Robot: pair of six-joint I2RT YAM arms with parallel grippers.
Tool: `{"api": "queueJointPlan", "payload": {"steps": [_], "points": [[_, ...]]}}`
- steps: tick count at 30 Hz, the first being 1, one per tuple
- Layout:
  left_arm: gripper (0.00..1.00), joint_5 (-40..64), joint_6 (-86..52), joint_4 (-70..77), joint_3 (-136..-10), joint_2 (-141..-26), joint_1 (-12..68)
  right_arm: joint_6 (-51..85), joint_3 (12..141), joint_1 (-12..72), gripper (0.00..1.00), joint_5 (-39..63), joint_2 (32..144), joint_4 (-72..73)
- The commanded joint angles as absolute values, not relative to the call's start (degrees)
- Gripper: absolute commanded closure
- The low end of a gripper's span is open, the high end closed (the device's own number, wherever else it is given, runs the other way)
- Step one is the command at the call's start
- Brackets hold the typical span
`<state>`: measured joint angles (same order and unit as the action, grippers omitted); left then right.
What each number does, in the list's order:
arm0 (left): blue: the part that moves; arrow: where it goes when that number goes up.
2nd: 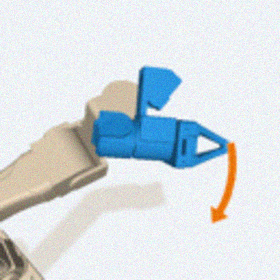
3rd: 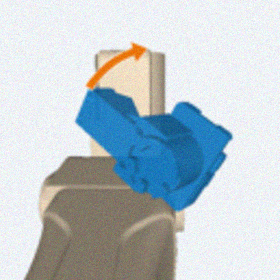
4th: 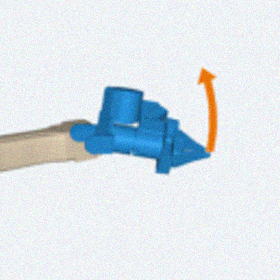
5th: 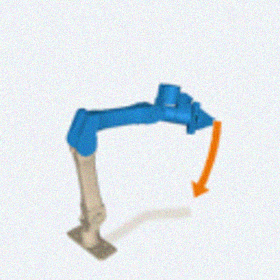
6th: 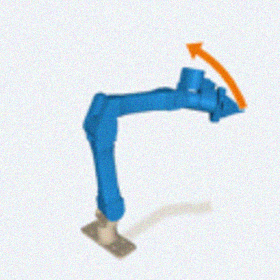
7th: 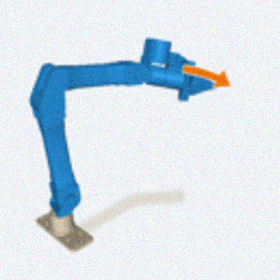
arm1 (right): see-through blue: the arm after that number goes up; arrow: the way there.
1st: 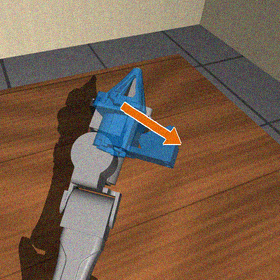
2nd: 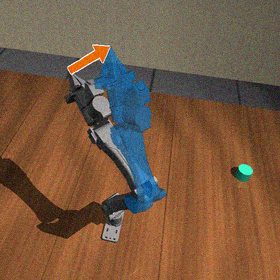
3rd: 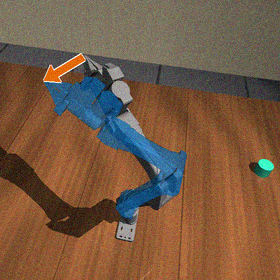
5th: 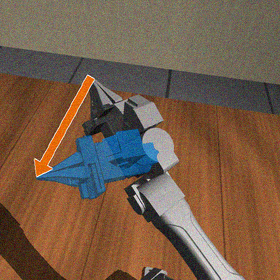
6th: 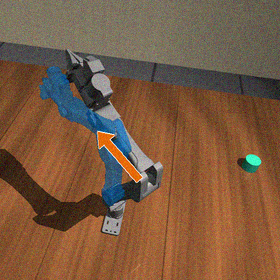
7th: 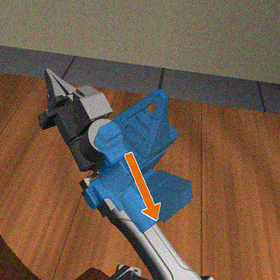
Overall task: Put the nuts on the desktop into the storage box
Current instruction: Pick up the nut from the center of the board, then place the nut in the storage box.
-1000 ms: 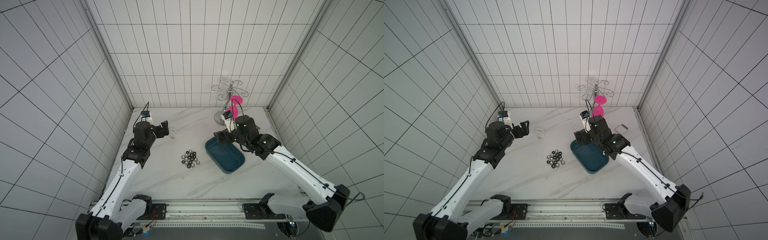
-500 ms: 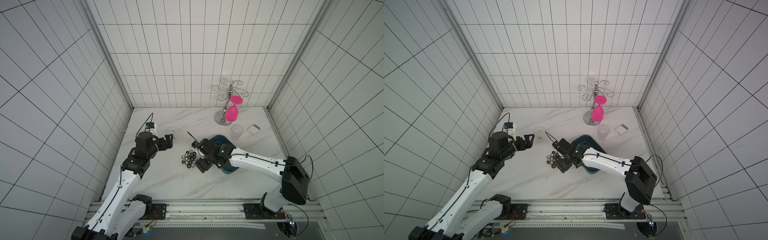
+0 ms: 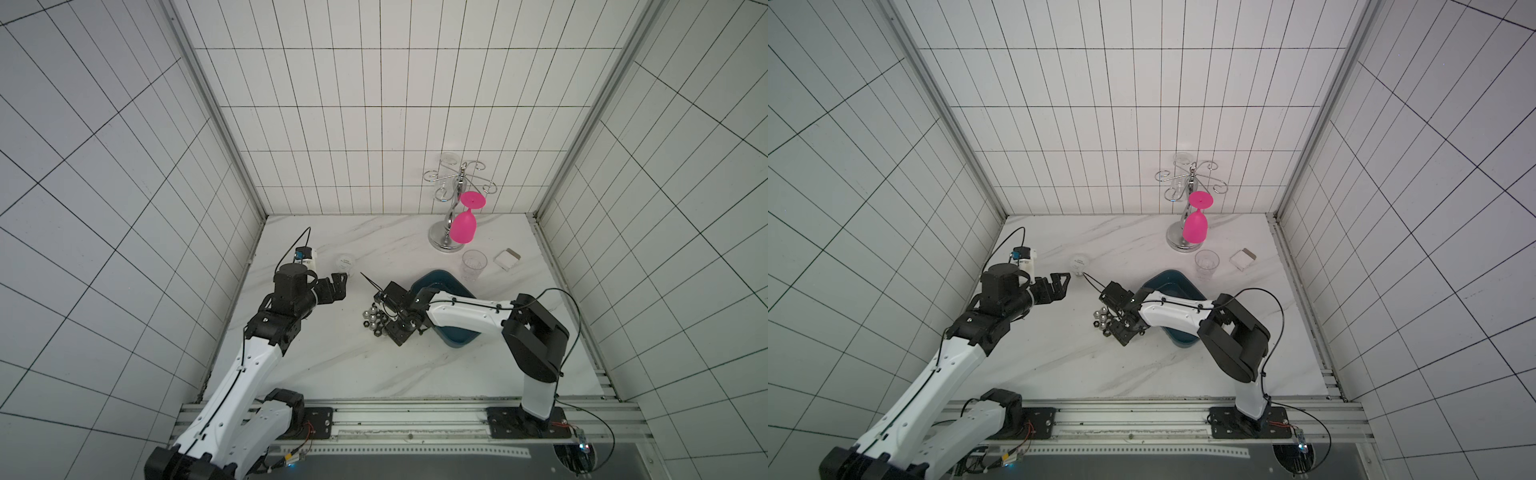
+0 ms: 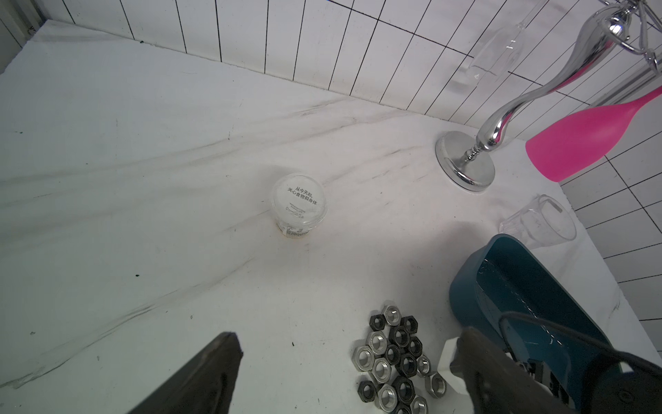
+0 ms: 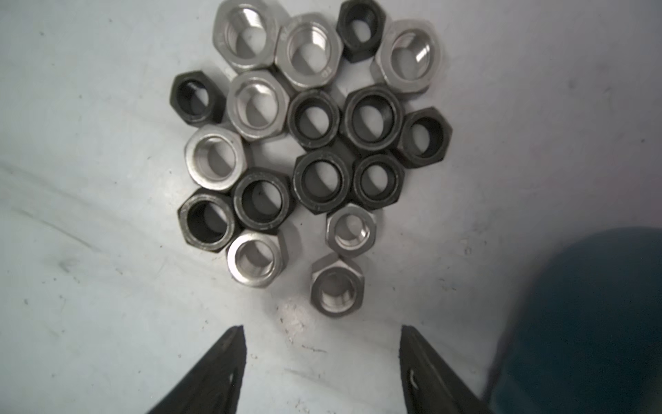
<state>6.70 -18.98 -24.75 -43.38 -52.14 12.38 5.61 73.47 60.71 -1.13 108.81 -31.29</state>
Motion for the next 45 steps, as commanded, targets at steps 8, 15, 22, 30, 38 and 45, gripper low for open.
{"api": "queueJointPlan", "payload": {"steps": [8, 15, 22, 30, 38, 45], "points": [[0.01, 5.1, -15.3, -27.2, -45.4, -52.0, 12.3, 3.9, 76.1, 57.7, 0.46, 3.3, 112.9, -30.6], [0.02, 4.5, -15.0, -28.0, -45.7, -51.7, 12.2, 4.4, 75.8, 57.7, 0.55, 4.7, 113.5, -29.1], [0.01, 4.3, -15.7, -28.2, -46.0, -51.0, 12.2, 4.2, 76.6, 57.8, 0.77, 4.6, 112.9, -29.5], [0.02, 4.2, -16.3, -28.6, -46.8, -50.5, 12.2, 4.8, 75.4, 57.7, 0.82, 1.4, 104.4, -30.5], [0.01, 7.5, -18.5, -27.8, -47.9, -50.6, 12.2, 8.2, 76.5, 51.0, 0.81, 1.3, 91.7, -34.4], [0.02, 13.0, -22.8, -25.0, -47.4, -51.9, 12.5, 10.0, 75.2, 38.7, 0.81, 1.5, 94.7, -38.3]]}}
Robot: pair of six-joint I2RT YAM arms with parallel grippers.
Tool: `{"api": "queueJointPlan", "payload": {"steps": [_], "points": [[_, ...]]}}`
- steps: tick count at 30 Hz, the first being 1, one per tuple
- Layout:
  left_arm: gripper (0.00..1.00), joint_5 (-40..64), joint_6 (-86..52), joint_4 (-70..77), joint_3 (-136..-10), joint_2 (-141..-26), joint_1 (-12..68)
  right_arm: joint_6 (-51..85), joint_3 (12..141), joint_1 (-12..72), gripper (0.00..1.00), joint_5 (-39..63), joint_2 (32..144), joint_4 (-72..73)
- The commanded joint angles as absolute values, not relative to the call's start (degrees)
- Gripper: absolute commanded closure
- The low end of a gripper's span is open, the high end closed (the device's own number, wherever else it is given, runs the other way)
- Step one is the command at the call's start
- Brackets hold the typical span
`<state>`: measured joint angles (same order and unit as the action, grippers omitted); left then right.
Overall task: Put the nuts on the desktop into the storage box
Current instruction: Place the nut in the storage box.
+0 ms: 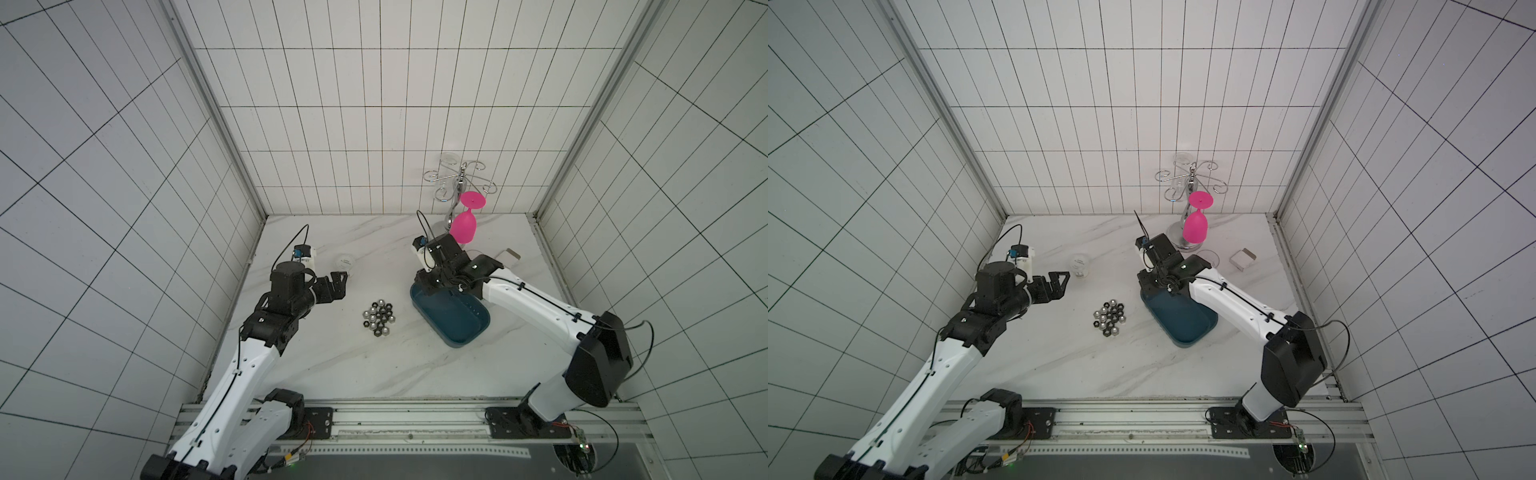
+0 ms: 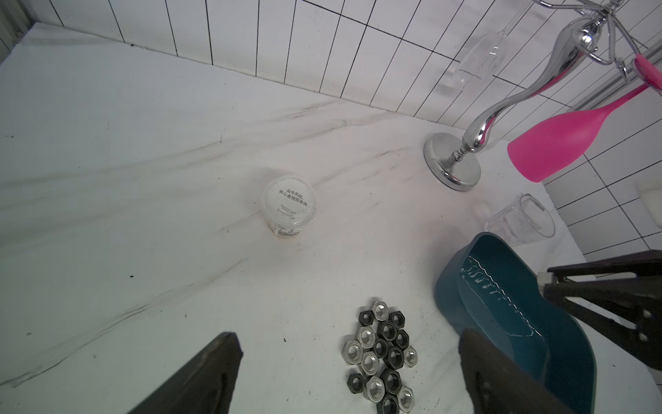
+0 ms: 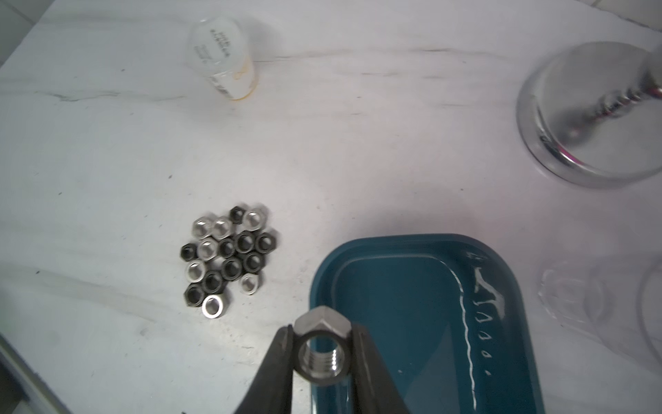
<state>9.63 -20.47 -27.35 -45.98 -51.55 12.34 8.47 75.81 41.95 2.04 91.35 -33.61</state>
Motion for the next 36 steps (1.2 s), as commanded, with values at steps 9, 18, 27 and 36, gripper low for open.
{"api": "queueJointPlan", "payload": {"steps": [9, 18, 27, 36], "points": [[0.01, 13.8, -24.5, -24.1, -46.0, -50.5, 12.7, 8.9, 77.4, 32.5, 0.81, 1.9, 104.9, -38.0], [0.02, 13.3, -24.0, -24.6, -46.4, -50.8, 12.7, 7.7, 83.2, 31.6, 0.78, 2.4, 113.5, -37.9], [0.01, 12.7, -22.8, -26.0, -47.2, -50.4, 12.7, 6.9, 86.7, 31.4, 0.61, 1.9, 116.3, -39.8], [0.01, 11.4, -23.7, -26.0, -48.7, -51.7, 12.7, 6.8, 82.8, 34.8, 0.50, 2.3, 99.5, -39.6]]}}
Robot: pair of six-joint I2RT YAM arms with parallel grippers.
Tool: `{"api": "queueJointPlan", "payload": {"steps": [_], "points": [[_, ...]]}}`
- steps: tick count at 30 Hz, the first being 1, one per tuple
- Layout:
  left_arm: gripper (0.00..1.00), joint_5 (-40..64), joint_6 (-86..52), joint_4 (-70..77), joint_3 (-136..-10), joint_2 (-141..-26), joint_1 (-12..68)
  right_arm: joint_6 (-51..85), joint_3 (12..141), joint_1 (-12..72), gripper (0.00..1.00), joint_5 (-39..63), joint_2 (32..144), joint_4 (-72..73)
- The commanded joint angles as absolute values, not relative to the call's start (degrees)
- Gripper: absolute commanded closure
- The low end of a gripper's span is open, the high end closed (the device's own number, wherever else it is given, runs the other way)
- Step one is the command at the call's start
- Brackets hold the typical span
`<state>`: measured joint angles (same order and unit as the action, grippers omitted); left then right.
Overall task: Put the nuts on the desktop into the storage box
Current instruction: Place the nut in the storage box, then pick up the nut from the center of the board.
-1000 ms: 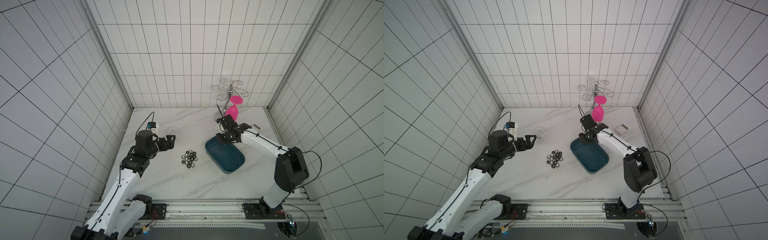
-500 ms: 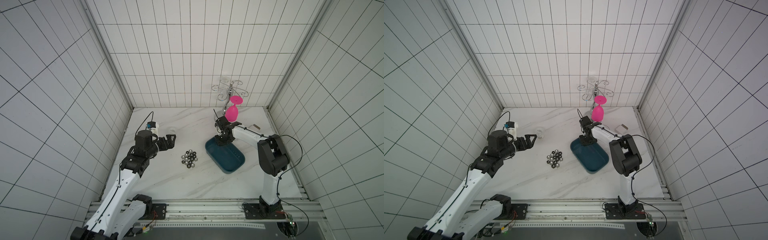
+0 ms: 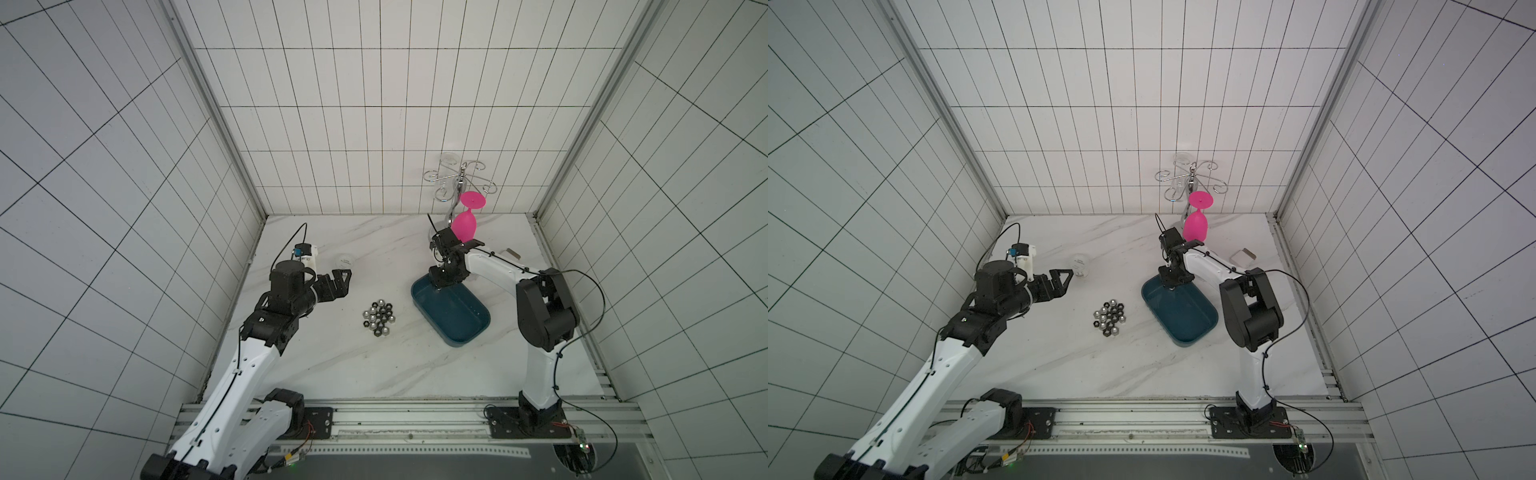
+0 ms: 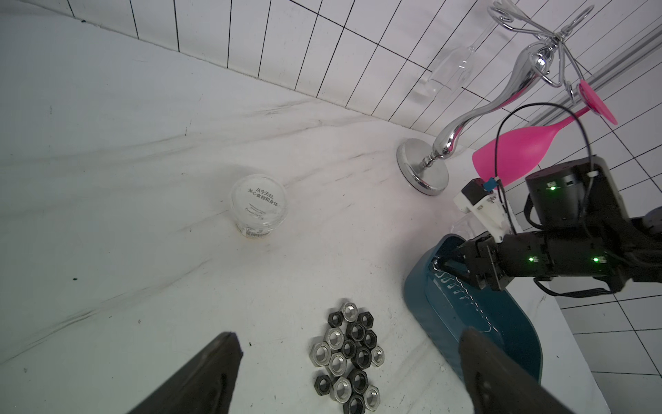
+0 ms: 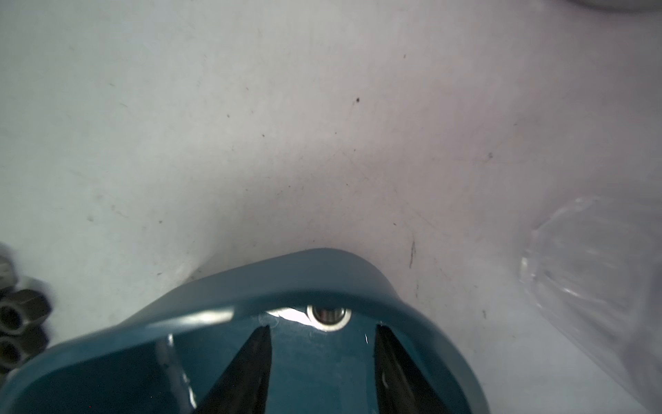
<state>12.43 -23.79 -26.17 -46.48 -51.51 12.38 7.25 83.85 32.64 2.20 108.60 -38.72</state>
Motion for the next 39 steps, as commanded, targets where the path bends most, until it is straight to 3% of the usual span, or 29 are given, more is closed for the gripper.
{"api": "queueJointPlan", "payload": {"steps": [1, 8, 17, 39], "points": [[0.01, 11.4, -23.8, -26.0, -48.9, -52.1, 12.7, 6.3, 81.9, 36.2, 0.49, 1.9, 97.2, -39.6], [0.02, 12.5, -22.8, -28.0, -51.0, -54.1, 12.7, 7.7, 75.1, 49.8, 0.47, 2.6, 87.7, -40.8], [0.01, 13.4, -22.1, -29.8, -49.5, -53.0, 12.6, 13.2, 67.9, 59.2, 0.47, 2.0, 90.0, -35.0], [0.01, 11.5, -20.1, -33.2, -48.9, -49.6, 11.7, 10.6, 77.4, 63.3, 0.49, 2.4, 113.3, -31.3]]}}
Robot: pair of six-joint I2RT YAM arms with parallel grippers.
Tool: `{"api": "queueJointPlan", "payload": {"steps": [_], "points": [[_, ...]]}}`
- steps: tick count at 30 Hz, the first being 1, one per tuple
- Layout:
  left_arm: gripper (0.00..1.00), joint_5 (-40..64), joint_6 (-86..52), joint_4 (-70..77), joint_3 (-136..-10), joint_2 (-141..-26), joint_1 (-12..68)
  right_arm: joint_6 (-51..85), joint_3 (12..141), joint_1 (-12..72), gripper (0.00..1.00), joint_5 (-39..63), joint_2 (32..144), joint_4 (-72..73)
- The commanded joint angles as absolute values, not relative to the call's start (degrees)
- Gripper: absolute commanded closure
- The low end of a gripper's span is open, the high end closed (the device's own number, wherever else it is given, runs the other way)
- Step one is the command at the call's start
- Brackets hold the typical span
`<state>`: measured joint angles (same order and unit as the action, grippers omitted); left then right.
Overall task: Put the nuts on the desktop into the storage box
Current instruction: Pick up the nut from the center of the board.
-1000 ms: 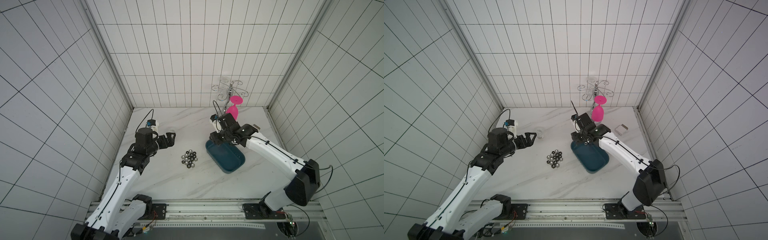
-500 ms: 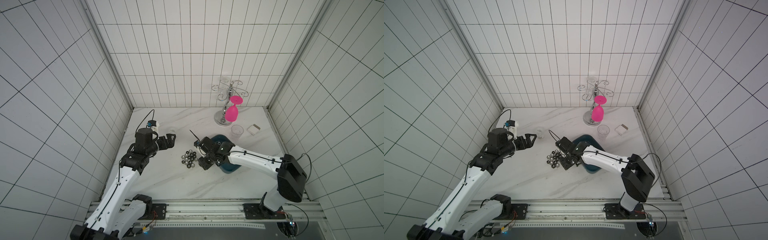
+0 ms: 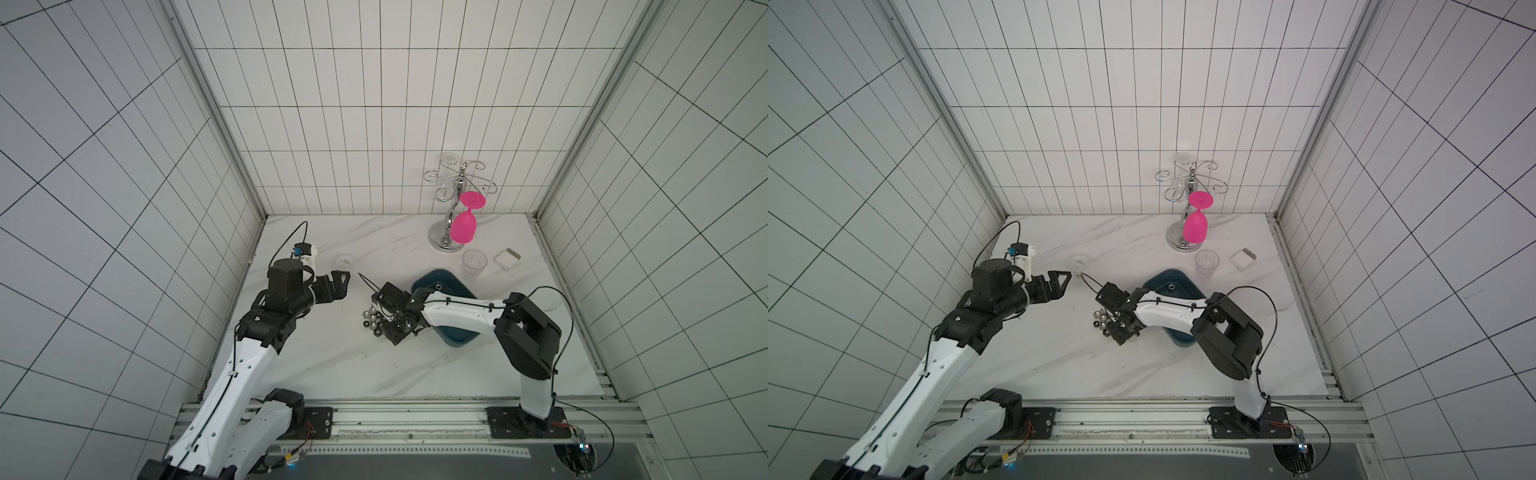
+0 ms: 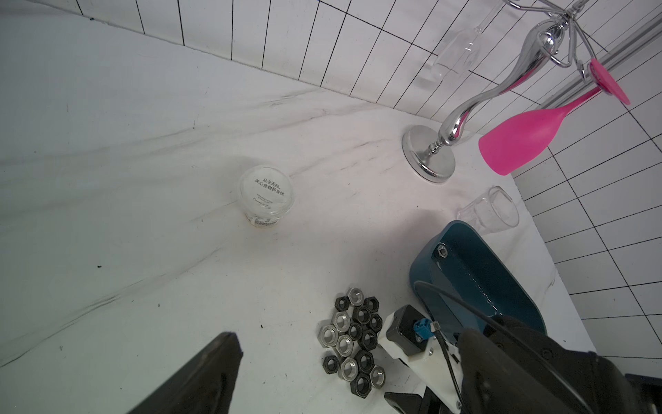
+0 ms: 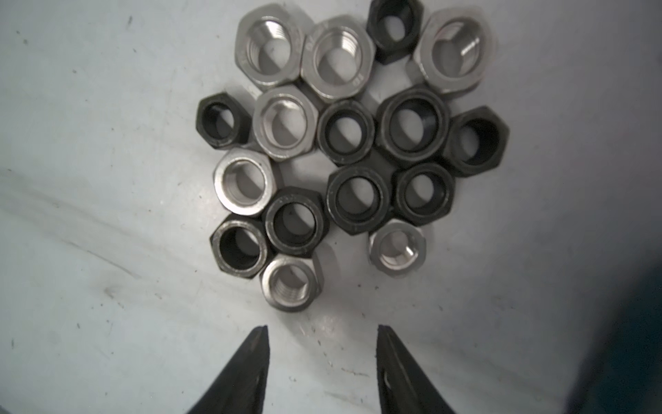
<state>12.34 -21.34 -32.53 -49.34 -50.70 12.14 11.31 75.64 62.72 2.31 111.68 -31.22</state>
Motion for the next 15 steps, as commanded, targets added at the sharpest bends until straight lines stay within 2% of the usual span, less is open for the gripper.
{"api": "queueJointPlan", "payload": {"steps": [1, 6, 10, 12, 15], "points": [[0.01, 11.5, -20.0, -33.3, -48.9, -49.4, 11.6, 10.5, 77.7, 63.3, 0.49, 2.5, 113.8, -31.4], [0.01, 11.7, -19.6, -33.8, -48.9, -49.0, 10.7, 10.3, 79.5, 63.5, 0.49, 3.0, 115.6, -31.5], [0.01, 12.3, -19.5, -34.1, -48.6, -48.5, 9.7, 10.2, 80.7, 63.6, 0.54, 3.2, 116.8, -31.3], [0.02, 12.5, -19.4, -34.2, -48.6, -48.3, 9.4, 10.3, 81.3, 63.6, 0.60, 3.5, 117.2, -31.3], [0.01, 12.6, -19.2, -34.5, -48.6, -48.0, 9.0, 10.4, 81.4, 63.7, 0.74, 3.8, 117.1, -31.4]]}}
